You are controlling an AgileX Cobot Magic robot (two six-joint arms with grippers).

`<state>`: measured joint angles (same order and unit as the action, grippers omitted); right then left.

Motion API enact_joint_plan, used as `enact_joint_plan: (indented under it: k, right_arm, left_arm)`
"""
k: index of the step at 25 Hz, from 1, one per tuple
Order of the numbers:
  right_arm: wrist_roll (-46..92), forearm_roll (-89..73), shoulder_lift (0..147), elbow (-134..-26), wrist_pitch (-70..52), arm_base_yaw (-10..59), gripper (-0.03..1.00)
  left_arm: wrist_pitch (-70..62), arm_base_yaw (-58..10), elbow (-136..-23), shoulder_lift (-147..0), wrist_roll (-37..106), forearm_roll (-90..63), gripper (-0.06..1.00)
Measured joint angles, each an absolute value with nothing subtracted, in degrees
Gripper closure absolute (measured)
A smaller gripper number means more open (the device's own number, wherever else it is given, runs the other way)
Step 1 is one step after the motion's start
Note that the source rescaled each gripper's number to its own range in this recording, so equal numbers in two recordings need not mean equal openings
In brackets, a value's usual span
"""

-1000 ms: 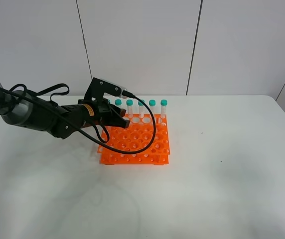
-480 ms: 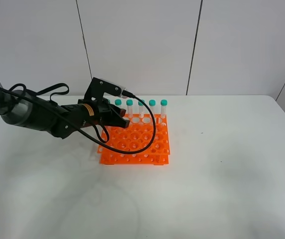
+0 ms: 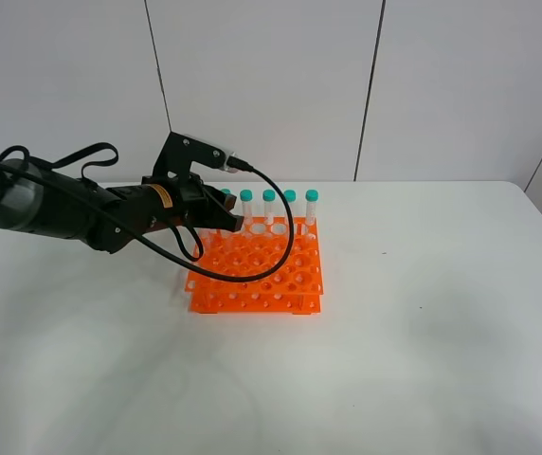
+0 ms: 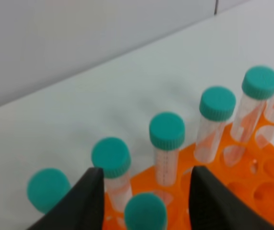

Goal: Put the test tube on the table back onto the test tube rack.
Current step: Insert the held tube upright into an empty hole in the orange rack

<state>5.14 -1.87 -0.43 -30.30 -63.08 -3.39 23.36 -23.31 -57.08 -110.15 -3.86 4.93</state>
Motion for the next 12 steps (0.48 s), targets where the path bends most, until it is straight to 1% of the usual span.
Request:
enact_joint_plan:
  k: [7,12]
  right_arm:
    - [5.1,-1.9,-0.4,-30.3,-63.1,-3.4,0.02]
    - [5.1,-1.9,-0.4,-30.3,-63.1,-3.4,0.02]
  left_arm:
    - [17.1,-23.3,-57.1,-101.4,-4.0,5.0,0.68]
    - [10.7,-19.9,-57.3,-95.2,-1.9,5.0,0.68]
